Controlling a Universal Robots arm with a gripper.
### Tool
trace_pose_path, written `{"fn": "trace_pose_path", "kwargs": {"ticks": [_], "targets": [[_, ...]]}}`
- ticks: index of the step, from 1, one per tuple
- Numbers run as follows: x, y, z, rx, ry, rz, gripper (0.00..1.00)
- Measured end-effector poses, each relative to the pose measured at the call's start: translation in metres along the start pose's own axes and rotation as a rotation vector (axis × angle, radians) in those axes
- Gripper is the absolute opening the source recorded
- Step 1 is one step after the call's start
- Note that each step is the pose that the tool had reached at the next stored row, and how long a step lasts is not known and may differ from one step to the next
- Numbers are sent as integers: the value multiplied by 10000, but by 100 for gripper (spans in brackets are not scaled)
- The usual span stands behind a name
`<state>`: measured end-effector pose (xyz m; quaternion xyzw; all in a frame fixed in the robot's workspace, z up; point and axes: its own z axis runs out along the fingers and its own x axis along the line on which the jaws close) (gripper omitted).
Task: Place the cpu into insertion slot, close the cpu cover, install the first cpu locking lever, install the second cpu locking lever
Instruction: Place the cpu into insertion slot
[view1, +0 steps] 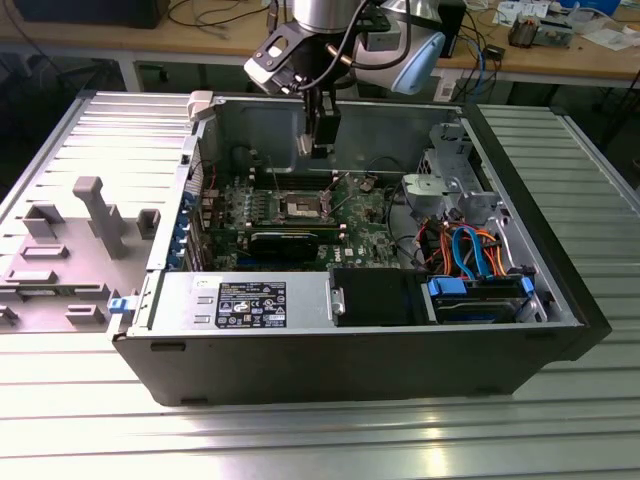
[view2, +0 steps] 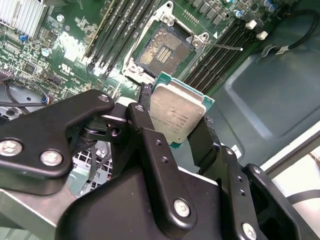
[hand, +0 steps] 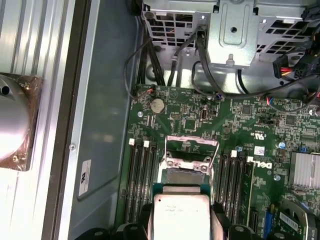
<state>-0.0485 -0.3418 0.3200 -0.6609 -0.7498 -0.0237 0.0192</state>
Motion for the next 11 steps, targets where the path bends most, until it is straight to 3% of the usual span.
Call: {"fn": "trace_pose_path", "kwargs": {"ticks": [2, 11], "targets": [[1, 0, 0, -38, -4, -2, 55], [30, -79, 49, -52, -10, 260, 55]]}}
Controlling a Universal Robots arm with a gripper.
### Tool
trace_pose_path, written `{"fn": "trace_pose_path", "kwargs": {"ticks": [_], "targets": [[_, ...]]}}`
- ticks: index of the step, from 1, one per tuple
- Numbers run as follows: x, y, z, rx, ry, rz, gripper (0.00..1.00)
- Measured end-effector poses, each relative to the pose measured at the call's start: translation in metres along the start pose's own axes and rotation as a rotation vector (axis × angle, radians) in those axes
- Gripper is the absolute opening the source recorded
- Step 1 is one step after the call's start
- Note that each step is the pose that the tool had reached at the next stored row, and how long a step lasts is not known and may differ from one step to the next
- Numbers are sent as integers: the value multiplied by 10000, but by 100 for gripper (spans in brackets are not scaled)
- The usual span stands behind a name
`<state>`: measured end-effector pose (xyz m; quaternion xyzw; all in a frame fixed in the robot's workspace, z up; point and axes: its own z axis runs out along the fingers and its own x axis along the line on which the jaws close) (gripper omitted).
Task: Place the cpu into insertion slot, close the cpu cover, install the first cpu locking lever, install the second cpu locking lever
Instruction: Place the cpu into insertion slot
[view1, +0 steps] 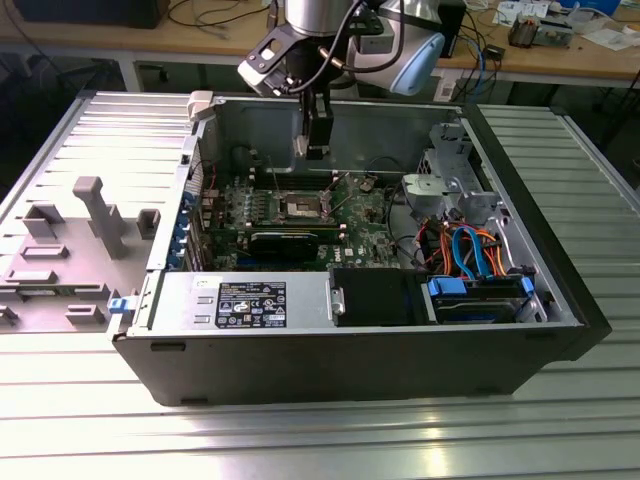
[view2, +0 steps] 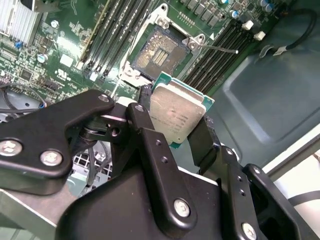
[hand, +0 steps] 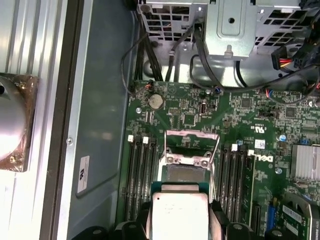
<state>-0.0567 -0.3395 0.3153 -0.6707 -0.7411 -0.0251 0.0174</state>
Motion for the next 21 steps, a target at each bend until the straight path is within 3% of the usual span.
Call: {"fn": "trace_pose_path", "kwargs": {"ticks": [21], "targets": [[-5, -5, 98, -2, 0, 3, 55]]}}
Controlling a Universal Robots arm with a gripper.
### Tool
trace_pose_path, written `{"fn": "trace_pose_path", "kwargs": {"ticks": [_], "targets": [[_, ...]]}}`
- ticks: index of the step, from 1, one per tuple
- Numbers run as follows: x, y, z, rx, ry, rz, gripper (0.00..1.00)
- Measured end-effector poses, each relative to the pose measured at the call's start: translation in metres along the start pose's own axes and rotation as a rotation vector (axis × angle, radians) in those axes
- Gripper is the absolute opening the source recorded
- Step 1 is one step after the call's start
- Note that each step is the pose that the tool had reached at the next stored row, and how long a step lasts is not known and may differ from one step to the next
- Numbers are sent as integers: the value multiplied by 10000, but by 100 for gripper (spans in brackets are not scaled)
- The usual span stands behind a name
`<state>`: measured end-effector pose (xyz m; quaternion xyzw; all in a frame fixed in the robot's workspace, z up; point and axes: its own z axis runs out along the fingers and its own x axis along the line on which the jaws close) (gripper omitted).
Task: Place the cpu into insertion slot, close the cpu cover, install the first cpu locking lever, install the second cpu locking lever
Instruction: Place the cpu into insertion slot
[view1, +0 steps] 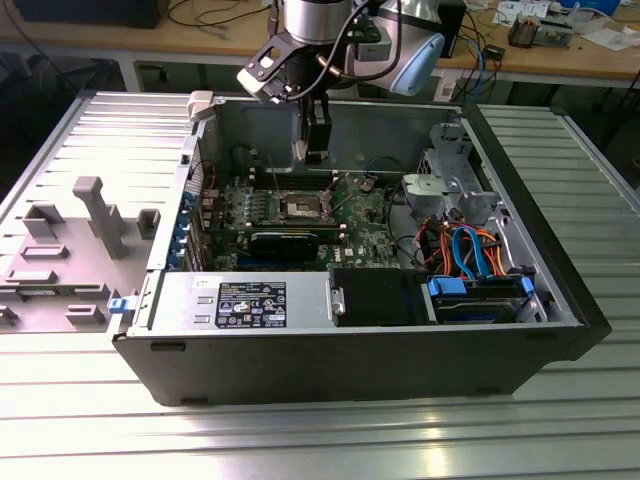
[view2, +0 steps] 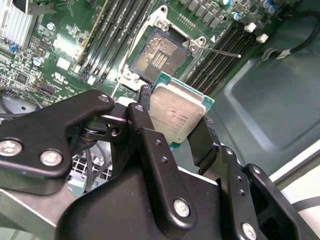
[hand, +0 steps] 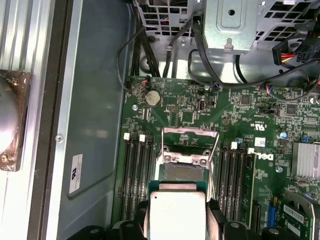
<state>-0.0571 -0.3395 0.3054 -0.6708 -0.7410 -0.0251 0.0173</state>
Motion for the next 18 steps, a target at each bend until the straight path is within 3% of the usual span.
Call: {"fn": "trace_pose_path", "kwargs": {"ticks": [6, 10, 15, 18], "targets": [[-4, -1, 74, -4, -81, 313, 55], [-8, -2, 127, 8, -280, 378, 55], [-9, -5, 183, 6, -291, 436, 55], [-3, -7, 199, -5, -295, 703, 55]]}}
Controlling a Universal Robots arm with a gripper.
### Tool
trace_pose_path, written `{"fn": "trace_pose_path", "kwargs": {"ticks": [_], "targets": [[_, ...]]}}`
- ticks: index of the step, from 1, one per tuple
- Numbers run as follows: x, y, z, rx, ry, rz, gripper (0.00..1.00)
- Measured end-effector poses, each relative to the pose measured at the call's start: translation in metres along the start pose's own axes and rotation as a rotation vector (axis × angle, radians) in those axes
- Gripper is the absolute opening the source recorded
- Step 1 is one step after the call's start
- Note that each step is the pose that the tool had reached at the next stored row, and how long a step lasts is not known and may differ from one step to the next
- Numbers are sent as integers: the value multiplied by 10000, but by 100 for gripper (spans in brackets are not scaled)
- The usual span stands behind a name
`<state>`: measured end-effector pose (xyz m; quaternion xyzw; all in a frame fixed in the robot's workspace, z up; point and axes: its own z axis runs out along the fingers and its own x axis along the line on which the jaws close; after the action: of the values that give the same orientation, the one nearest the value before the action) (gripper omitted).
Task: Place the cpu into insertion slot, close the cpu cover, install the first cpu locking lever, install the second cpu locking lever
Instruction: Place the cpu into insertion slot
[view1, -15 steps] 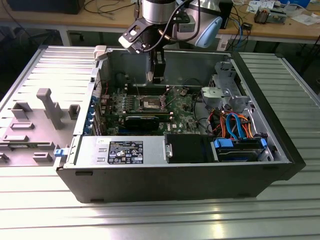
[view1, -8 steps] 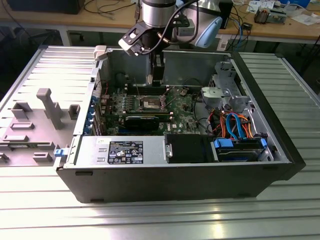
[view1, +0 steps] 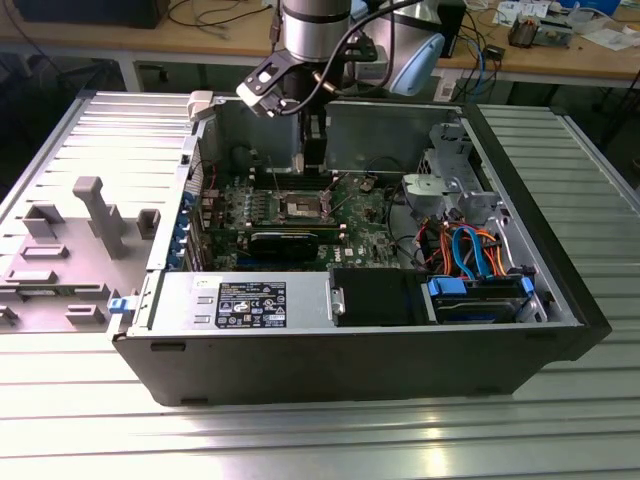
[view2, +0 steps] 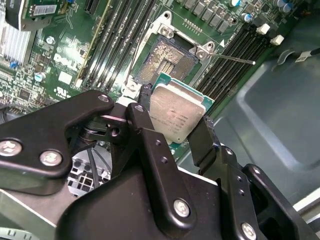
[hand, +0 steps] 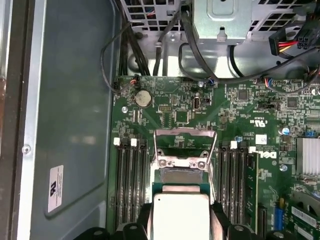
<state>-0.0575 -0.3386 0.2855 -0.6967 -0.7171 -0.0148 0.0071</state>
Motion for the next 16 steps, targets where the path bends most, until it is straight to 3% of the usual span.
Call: {"fn": "trace_pose_path", "kwargs": {"ticks": [8, 11, 13, 16], "targets": [[7, -23, 24, -3, 2, 67, 55], [7, -28, 82, -2, 1, 49, 55], [6, -30, 111, -3, -1, -308, 55], [12, -35, 125, -19, 9, -378, 55]]}}
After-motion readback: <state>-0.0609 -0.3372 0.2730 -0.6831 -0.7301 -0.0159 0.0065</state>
